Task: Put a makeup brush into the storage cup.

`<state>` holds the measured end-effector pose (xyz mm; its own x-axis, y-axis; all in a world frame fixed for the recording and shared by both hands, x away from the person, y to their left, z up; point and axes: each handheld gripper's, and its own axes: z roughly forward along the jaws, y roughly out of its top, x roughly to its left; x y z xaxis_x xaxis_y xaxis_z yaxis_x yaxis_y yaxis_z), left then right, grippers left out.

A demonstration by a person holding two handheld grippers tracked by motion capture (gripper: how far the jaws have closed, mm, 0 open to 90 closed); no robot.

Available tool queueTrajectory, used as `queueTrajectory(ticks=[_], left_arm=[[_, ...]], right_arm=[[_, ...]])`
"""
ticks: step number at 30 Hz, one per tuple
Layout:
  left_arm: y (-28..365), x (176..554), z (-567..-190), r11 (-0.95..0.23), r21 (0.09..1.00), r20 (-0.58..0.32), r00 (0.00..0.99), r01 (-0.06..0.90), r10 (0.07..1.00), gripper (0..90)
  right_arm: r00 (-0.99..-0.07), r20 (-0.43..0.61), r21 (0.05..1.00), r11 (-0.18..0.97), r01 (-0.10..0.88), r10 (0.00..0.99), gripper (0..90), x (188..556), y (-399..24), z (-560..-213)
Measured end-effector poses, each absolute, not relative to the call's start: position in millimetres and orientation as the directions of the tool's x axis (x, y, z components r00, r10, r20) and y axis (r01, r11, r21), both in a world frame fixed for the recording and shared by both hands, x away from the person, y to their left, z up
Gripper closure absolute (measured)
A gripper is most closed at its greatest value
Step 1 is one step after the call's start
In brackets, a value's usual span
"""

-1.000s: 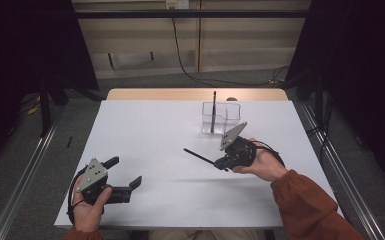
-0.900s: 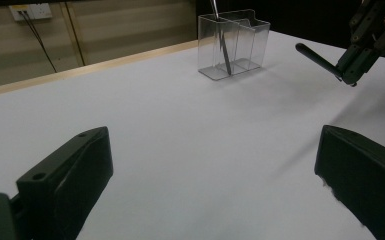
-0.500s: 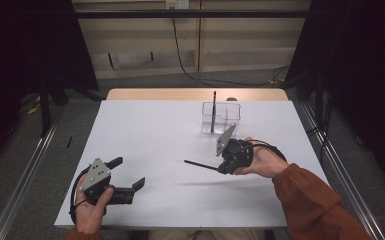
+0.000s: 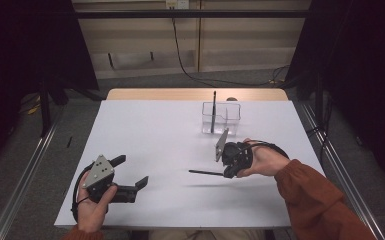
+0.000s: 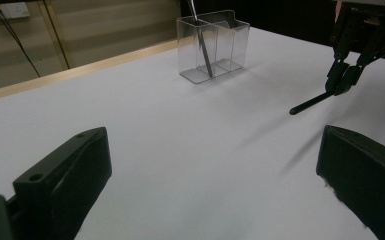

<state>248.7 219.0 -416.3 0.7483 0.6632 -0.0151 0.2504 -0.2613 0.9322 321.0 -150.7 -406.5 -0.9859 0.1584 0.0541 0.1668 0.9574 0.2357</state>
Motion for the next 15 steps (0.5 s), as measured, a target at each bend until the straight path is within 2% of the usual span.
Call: queueTrajectory(ticks=[15], left_arm=[[196, 264, -402, -0.318, 0.916, -0.017, 0.815, 0.245, 0.579, 2.0]], right_arm=[[-0.988, 0.053, 0.259, 0.954, 0.152, 0.143, 84.2, 321, -149, -405]])
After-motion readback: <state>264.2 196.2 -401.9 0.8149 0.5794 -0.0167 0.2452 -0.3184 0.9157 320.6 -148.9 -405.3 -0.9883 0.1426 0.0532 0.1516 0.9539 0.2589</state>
